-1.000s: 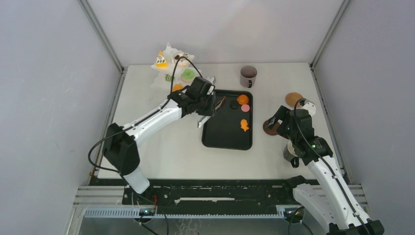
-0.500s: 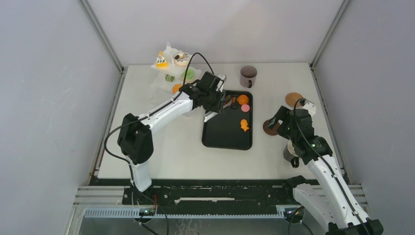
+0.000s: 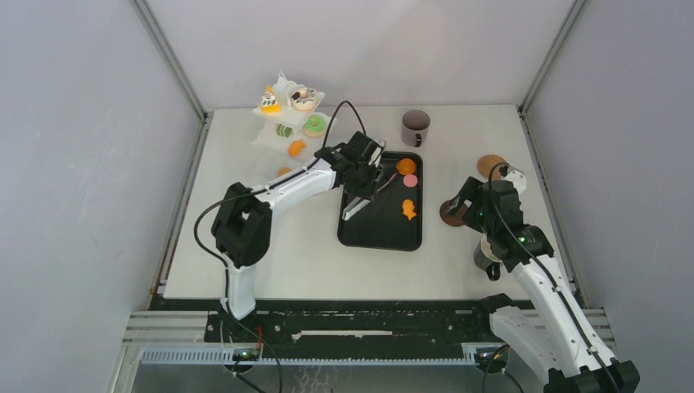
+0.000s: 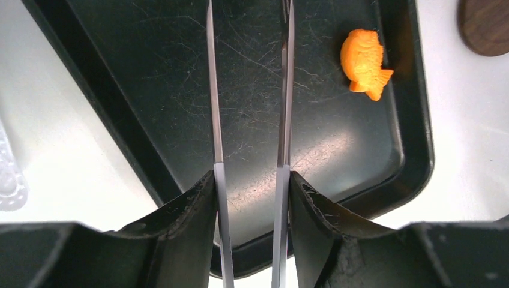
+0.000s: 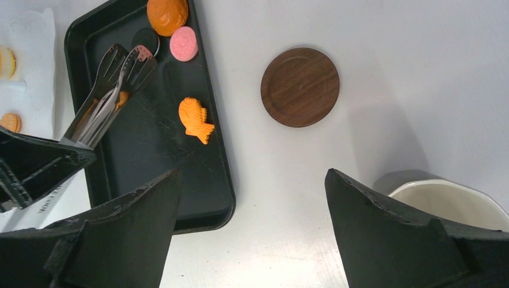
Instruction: Serve the afternoon tea
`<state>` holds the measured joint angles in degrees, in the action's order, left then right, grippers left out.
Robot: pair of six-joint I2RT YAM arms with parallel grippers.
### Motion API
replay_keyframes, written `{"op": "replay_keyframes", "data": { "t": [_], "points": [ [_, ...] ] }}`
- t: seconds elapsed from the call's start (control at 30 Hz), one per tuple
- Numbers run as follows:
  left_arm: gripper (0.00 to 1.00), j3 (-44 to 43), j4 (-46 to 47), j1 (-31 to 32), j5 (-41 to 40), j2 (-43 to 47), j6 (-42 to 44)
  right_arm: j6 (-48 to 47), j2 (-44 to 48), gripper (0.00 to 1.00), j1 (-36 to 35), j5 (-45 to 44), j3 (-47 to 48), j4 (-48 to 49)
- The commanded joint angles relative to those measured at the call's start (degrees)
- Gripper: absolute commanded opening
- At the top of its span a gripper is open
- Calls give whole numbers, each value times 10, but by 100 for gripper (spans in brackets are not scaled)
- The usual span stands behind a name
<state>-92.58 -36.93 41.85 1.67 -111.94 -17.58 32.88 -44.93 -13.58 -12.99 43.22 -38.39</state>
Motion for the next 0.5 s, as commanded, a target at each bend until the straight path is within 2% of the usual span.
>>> {"op": "replay_keyframes", "data": {
  "t": [0.0,0.47],
  "points": [
    [50,-18,17,3,-12,-15,14,-7,-1,96,1,-6,22,9],
    [51,-78,9,3,-10,-73,15,-7,-12,96,2,2,22,24]
  ]
}}
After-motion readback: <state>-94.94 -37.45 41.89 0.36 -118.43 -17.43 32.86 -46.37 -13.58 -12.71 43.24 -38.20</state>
